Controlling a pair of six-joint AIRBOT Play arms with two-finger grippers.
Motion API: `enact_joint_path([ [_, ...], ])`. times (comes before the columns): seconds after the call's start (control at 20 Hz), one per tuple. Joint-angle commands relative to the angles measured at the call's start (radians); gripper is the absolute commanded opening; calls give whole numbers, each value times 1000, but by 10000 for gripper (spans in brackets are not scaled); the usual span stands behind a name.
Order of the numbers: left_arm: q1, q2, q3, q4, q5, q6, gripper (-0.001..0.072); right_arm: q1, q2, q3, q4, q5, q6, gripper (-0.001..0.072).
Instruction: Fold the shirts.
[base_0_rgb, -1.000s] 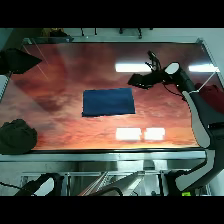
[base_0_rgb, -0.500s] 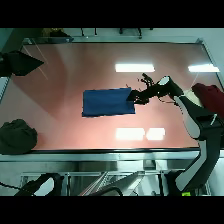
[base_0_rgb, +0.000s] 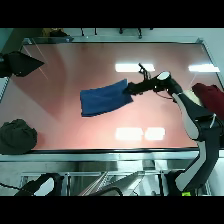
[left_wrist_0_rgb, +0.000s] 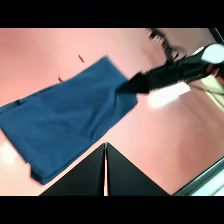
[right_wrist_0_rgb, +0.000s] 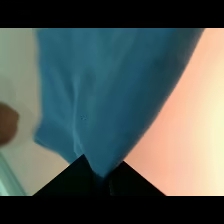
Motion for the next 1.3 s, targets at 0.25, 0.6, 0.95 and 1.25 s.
enact_joint_path([
  [0.25,-1,0,0,1,-17,-2,15,-335,60,400,42,-87,204,17],
  [0.6,-1,-2,-1,4,-54,-1,15,-828,114,399,40,-13,309,17],
  [0.95,-1,-2,-2,2,-60,-2,15,-1147,126,382,-142,389,356,17],
  [1.25,-4,-2,-2,2,-60,-2,15,-1177,147,324,-580,650,614,17],
])
